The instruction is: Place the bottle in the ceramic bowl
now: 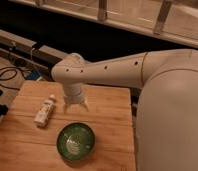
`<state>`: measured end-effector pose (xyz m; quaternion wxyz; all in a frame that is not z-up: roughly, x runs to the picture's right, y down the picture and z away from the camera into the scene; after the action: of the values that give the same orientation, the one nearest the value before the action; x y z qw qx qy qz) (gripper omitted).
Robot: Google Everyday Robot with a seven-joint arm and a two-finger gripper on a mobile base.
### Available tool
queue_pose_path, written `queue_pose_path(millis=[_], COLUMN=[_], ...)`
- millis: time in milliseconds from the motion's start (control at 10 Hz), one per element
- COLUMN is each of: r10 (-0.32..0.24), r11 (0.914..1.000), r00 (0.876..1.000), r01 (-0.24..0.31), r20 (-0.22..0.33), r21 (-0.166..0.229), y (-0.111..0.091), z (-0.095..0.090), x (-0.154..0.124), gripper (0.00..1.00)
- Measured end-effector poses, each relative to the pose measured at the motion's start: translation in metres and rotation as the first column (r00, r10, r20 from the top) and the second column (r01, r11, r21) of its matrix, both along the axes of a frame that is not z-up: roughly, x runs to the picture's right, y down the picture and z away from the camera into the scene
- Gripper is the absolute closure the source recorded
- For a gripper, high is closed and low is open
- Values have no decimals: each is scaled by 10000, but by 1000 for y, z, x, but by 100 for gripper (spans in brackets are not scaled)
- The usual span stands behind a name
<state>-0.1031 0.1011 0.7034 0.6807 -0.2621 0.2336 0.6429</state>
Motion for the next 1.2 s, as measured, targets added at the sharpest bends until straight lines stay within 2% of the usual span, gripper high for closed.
queue_pose_path(millis=[1000, 1200], r10=[15, 259], r11=[10000, 9973], r00=[10000, 9994], r01=[-14, -242], r20=[-35, -229], r21=[30, 700], y=[0, -13], z=[0, 2], x=[1, 3], gripper=[35, 35])
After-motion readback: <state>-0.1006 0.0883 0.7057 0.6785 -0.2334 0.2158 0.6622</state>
